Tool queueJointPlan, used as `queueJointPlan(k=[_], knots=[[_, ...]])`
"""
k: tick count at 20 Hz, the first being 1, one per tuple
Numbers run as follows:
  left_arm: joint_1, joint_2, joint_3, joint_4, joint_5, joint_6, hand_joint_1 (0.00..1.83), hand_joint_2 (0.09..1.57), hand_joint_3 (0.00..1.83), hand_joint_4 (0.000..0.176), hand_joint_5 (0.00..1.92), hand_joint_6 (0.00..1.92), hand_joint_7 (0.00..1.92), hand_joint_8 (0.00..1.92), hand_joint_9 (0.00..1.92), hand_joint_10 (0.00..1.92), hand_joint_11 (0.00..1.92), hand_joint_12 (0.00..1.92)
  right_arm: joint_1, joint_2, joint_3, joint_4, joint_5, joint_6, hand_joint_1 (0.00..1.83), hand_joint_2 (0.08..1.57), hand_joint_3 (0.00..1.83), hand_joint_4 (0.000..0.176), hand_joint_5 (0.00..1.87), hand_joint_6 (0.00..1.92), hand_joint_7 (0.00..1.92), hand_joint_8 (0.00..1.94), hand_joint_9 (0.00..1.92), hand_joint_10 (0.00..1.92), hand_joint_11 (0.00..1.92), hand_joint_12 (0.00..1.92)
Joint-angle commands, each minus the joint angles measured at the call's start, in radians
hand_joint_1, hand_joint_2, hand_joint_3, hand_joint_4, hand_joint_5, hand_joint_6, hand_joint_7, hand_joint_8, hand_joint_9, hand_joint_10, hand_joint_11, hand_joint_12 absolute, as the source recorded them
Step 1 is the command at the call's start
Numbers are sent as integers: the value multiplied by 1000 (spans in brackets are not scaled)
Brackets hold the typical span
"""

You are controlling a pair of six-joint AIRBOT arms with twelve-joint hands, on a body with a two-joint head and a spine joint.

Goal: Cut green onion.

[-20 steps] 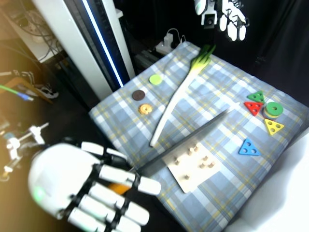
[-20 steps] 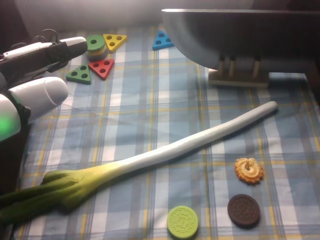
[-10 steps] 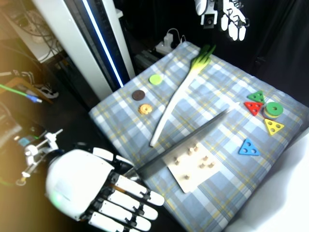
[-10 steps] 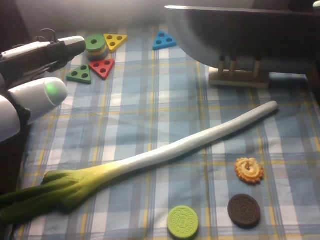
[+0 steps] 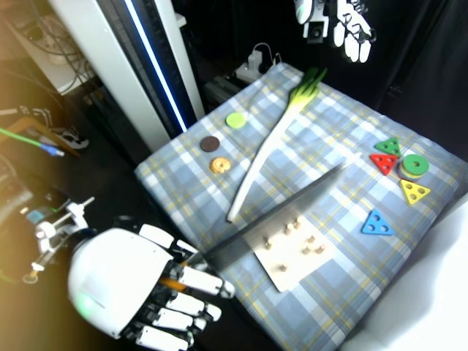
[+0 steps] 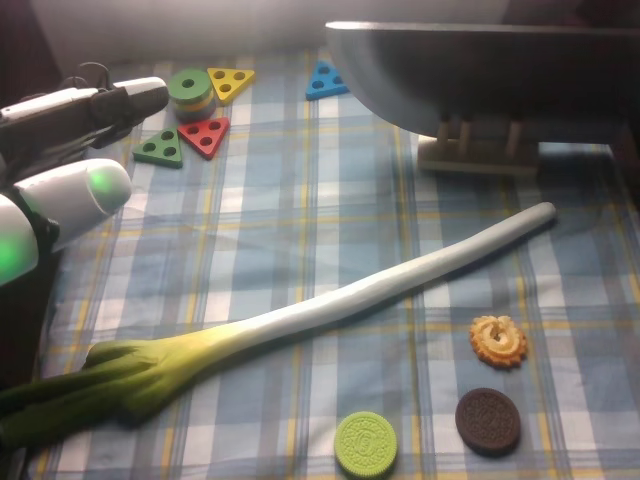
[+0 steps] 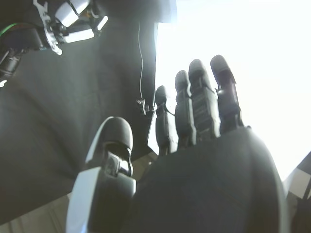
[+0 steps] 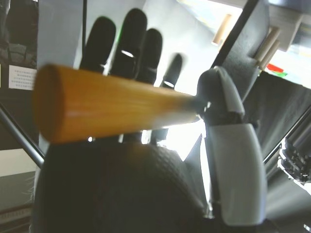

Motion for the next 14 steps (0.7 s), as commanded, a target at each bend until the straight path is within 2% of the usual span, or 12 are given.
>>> queueJointPlan(k=[1, 2, 3, 4, 5, 6, 7, 8, 9, 10, 12, 14], knots=[[-2, -6, 3, -4, -131, -11, 236, 1399, 0, 101, 383, 3, 324, 2, 312, 4, 0, 496, 15, 2, 9, 9, 107, -4, 612, 1313, 1, 46, 721, 1049, 870, 990, 743, 1340, 511, 1603], [-2, -6, 4, -4, -131, -13, 236, 1398, 0, 94, 389, 5, 334, 6, 315, 5, 0, 498, 15, 0, 9, 9, 107, -7, 533, 1343, 4, 0, 778, 977, 852, 1364, 799, 1692, 724, 1857], [-2, -7, 5, -4, -130, -13, 235, 1399, 0, 93, 385, 3, 333, 5, 312, 3, 0, 498, 17, 0, 9, 9, 107, -15, 500, 1369, 3, 0, 735, 1198, 833, 1733, 897, 1875, 941, 1908], [-2, -7, 6, -4, -130, -13, 241, 1404, 0, 93, 361, 1, 311, 3, 298, 2, 0, 457, 22, -1, 8, 9, 107, -25, 446, 1395, 4, 27, 614, 1662, 805, 1899, 944, 1912, 1048, 1918], [-2, -7, 6, -4, -130, -13, 241, 1402, 0, 95, 358, 1, 312, 2, 305, 3, 0, 482, 26, -1, 7, 9, 107, -32, 400, 1401, 2, 89, 584, 1869, 822, 1933, 973, 1919, 1081, 1920], [-2, -7, 7, -3, -130, -14, 220, 1406, 2, 95, 354, 1, 308, 1, 303, 2, 0, 477, 34, -1, 5, 9, 107, -41, 332, 1412, 6, 119, 575, 1911, 788, 1939, 938, 1921, 1054, 1921], [-2, -7, 7, -2, -130, -15, 202, 1411, 3, 95, 349, 1, 304, 0, 303, 1, 0, 480, 39, -1, 3, 9, 107, -49, 299, 1422, 6, 133, 588, 1919, 797, 1941, 944, 1921, 1053, 1921], [-1, -7, 7, 2, -130, -17, 212, 1411, 1, 98, 352, 1, 319, 4, 315, 4, 0, 498, 47, -1, -1, 9, 107, -68, 297, 1449, 11, 132, 595, 1921, 786, 1941, 949, 1921, 1067, 1921], [-1, -7, 8, 5, -128, -17, 230, 1413, 1, 90, 360, 3, 325, 4, 322, 5, 0, 511, 52, 0, -6, 9, 107, -85, 285, 1467, 11, 144, 628, 1921, 796, 1941, 952, 1921, 1063, 1921], [-1, -8, 8, 5, -128, -18, 168, 1422, 5, 93, 347, 4, 315, 4, 312, 4, 0, 464, 55, 1, -11, 9, 107, -94, 249, 1484, 9, 170, 686, 1921, 854, 1941, 990, 1921, 1084, 1921], [-1, -9, 9, 5, -128, -21, 108, 1427, 2, 93, 347, 0, 338, 4, 325, 4, 0, 427, 56, 5, -17, 8, 108, -98, 239, 1512, 2, 176, 814, 1921, 1004, 1941, 1120, 1921, 1205, 1921], [-1, -9, 9, 5, -128, -23, 94, 1430, 2, 95, 327, 1, 340, 2, 330, 4, 0, 464, 56, 6, -18, 8, 109, -98, 236, 1519, 3, 176, 828, 1921, 1036, 1941, 1160, 1921, 1240, 1921]])
